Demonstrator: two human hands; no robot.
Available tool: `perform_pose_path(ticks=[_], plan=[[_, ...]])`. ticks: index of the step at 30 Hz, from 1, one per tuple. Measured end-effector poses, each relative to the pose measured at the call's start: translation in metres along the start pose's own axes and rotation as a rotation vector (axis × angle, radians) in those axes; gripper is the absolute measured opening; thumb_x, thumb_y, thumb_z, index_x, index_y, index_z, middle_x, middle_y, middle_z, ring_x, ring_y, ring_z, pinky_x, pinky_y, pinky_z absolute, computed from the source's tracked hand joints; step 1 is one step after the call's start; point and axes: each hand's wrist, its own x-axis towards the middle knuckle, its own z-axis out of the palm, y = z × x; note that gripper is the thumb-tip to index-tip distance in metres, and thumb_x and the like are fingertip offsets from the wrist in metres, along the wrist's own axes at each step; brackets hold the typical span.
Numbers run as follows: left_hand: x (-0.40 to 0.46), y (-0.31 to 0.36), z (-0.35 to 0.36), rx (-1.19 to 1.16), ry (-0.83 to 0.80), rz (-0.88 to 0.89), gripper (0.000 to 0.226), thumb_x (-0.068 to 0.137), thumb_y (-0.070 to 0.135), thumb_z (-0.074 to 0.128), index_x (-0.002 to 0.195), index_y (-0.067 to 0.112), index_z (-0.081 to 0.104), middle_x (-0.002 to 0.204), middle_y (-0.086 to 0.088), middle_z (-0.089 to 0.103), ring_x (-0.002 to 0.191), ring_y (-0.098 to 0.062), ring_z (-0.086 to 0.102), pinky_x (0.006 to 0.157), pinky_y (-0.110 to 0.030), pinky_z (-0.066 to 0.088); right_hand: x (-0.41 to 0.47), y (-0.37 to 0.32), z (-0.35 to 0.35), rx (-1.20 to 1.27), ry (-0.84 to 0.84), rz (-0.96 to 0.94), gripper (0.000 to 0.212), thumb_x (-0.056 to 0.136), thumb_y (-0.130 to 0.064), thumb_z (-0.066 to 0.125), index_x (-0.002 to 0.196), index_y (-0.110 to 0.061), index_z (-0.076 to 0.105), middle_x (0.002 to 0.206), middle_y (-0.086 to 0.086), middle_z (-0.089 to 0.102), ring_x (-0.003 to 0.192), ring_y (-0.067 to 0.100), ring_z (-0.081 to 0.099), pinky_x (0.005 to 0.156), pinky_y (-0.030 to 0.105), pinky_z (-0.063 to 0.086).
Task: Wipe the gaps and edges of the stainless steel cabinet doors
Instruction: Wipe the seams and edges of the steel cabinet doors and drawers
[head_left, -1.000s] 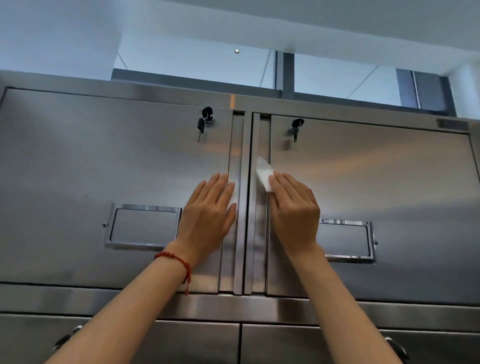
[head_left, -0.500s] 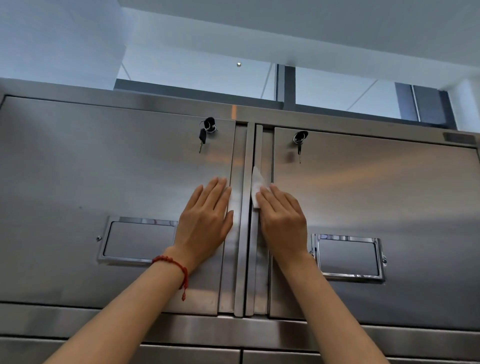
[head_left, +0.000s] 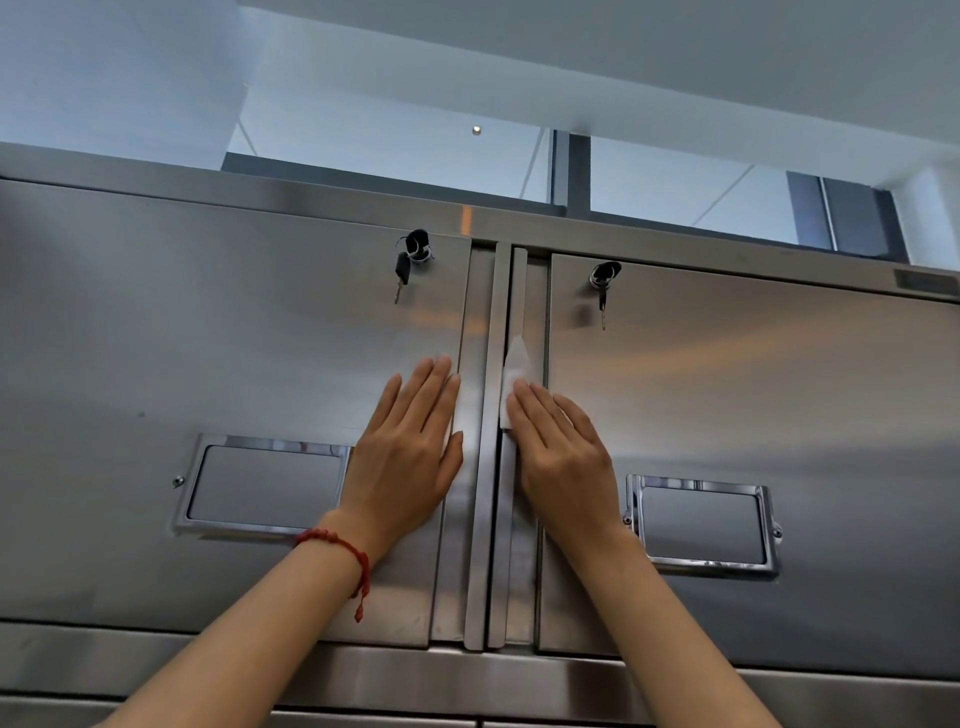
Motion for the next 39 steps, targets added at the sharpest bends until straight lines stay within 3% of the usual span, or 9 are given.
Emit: perform_pose_path(ticks=[6,39], plan=[[-0.001,-0.001,0.003,-0.001,0.026,0.005,0.053,0.092,0.027,0.035,0.132,-0.005,0.048,0.140,-0.022,0.043,0.131,-0.035,0.039,0.104,-0.054,0.037,-0.001,0.002,0.004,0.071,0.061,-0.025,0.042,0.065,0.001,0.084,0.104,0.005,0.070,0.109,0.021,0.067,0.103,0.029,0.066,0.089,0.041,0.053],[-0.004,-0.001,0.006,0.005,0.044,0.002,0.053,0.092,0.026,0.033,0.135,-0.003,0.044,0.142,-0.021,0.041,0.133,-0.034,0.036,0.106,-0.053,0.034,0.002,0.000,0.006,0.084,0.050,0.013,0.041,0.064,0.005,0.083,0.103,0.007,0.069,0.108,0.023,0.067,0.102,0.032,0.066,0.090,0.043,0.050]])
